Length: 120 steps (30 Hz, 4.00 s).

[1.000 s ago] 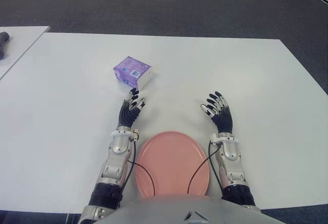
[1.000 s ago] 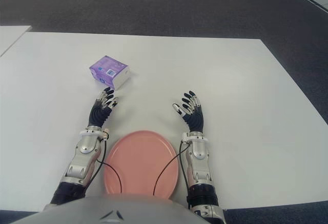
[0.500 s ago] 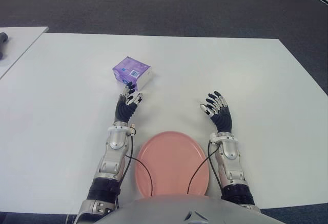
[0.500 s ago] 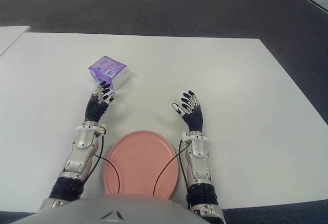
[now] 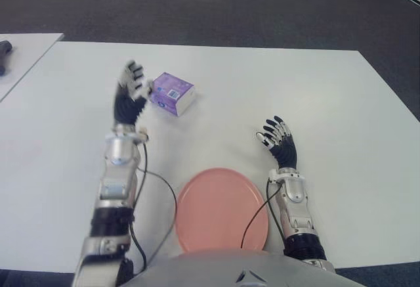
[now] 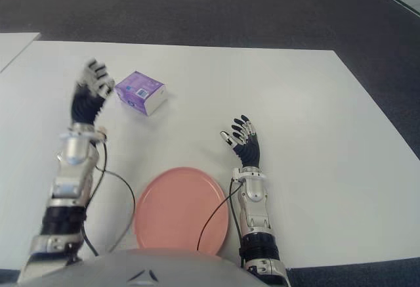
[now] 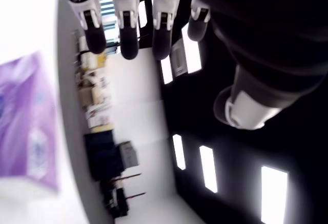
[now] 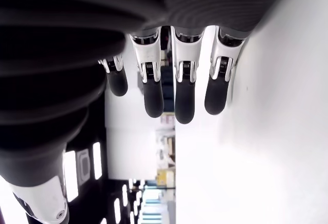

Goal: Put the tissue paper into the plate.

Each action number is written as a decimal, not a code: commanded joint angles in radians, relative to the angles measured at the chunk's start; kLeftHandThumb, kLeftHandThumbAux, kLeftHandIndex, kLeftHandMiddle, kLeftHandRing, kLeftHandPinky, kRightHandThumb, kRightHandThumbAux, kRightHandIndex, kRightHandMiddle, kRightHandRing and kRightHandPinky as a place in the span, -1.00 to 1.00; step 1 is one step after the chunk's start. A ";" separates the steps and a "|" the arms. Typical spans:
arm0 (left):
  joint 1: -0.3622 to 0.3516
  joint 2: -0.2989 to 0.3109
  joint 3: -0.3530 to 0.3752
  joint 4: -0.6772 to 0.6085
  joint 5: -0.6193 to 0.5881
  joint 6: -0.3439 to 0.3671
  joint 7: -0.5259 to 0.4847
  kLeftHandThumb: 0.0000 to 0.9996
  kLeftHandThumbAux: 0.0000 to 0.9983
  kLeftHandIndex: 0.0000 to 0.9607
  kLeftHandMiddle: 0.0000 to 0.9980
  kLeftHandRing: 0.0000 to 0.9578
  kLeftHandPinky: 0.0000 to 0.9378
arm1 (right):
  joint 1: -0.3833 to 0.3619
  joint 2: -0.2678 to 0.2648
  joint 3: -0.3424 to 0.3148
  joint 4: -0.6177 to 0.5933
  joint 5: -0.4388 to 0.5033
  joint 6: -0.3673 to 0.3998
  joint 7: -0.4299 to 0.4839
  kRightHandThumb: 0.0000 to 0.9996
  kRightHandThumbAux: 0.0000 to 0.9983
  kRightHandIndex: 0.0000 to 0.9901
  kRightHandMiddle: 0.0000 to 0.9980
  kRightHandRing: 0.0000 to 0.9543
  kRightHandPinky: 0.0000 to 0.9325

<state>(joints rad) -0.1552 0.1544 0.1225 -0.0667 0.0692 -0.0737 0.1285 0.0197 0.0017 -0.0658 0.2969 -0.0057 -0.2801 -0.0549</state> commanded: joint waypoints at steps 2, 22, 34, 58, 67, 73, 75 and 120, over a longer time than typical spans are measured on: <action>-0.060 0.043 -0.004 -0.002 0.029 -0.015 -0.028 -0.28 0.20 -0.83 -0.73 -0.74 -0.72 | 0.011 0.001 -0.002 0.053 0.002 0.021 0.000 -0.39 0.42 -0.74 -0.51 -0.46 -0.39; -0.352 0.389 -0.111 0.408 0.322 -0.363 -0.069 -0.32 -0.28 -0.94 -0.93 -0.98 -0.99 | 0.000 0.011 -0.004 0.063 0.020 0.049 0.013 -0.36 0.44 -0.75 -0.51 -0.47 -0.42; -0.492 0.456 -0.224 0.575 0.356 -0.420 -0.234 -0.35 -0.43 -0.93 -0.99 -1.00 -1.00 | -0.015 0.006 0.001 0.094 0.010 0.046 0.010 -0.41 0.39 -0.73 -0.54 -0.49 -0.45; -0.776 0.442 -0.670 1.261 0.812 -0.584 0.087 -0.33 -0.68 -1.00 -1.00 -1.00 -1.00 | -0.064 0.003 -0.010 0.175 0.024 0.021 0.030 -0.28 0.38 -0.63 -0.49 -0.46 -0.43; -0.810 0.424 -0.796 1.328 0.913 -0.535 0.224 -0.20 -0.71 -1.00 -1.00 -1.00 -1.00 | -0.079 0.003 -0.009 0.199 0.021 0.007 0.031 -0.25 0.36 -0.59 -0.47 -0.43 -0.39; -0.829 0.404 -0.874 1.365 0.974 -0.464 0.271 -0.14 -0.71 -1.00 -1.00 -1.00 -1.00 | -0.088 0.004 -0.007 0.216 0.020 -0.006 0.032 -0.25 0.37 -0.58 -0.46 -0.42 -0.39; -0.834 0.400 -0.896 1.374 0.991 -0.445 0.285 -0.10 -0.71 -1.00 -1.00 -1.00 -1.00 | -0.089 0.003 -0.007 0.219 0.019 -0.007 0.032 -0.25 0.37 -0.58 -0.46 -0.42 -0.39; -0.890 0.385 -1.120 1.441 1.124 -0.229 0.479 -0.09 -0.78 -1.00 -1.00 -1.00 -1.00 | -0.109 -0.007 -0.011 0.269 0.020 -0.021 0.066 -0.25 0.45 -0.52 -0.41 -0.36 -0.31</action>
<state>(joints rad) -1.0544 0.5508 -0.9979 1.3644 1.1917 -0.3191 0.5870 -0.1370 -0.0088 -0.0790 0.5198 0.0087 -0.3488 0.0079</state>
